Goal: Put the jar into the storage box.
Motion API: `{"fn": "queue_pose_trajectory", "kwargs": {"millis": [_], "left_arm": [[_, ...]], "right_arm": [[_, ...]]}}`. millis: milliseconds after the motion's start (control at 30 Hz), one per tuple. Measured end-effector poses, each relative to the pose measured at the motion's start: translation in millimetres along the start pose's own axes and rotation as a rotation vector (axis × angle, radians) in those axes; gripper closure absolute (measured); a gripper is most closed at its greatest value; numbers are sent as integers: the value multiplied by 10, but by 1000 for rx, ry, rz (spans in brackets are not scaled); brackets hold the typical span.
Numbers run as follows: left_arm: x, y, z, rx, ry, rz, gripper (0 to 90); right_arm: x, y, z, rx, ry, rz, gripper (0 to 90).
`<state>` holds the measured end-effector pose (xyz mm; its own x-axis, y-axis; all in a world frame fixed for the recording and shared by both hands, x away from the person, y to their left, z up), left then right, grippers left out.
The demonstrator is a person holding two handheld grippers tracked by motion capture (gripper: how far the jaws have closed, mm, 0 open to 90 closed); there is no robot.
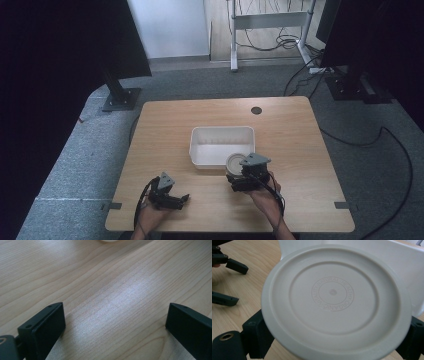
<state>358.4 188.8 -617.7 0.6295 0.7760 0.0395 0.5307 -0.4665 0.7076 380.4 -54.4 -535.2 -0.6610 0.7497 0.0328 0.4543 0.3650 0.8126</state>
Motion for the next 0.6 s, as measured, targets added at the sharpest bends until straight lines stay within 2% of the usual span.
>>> {"fn": "queue_pose_trajectory", "kwargs": {"millis": [600], "left_arm": [[2,-1,-1,1,0,2,22]], "right_arm": [[-11,212,212,2,-8,-13,91]]}}
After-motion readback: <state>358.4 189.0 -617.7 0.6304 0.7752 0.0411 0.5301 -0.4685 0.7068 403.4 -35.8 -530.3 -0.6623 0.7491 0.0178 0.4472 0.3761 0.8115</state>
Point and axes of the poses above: each handheld gripper's, and its own axes: z roughly forward along the jaws, y roughly out of its top, x roughly to its left, the point moved 9 cm from there along z, roughly forward along the jaws, and after that the axes turned 2 degrees about y, right-handed, at the moved point
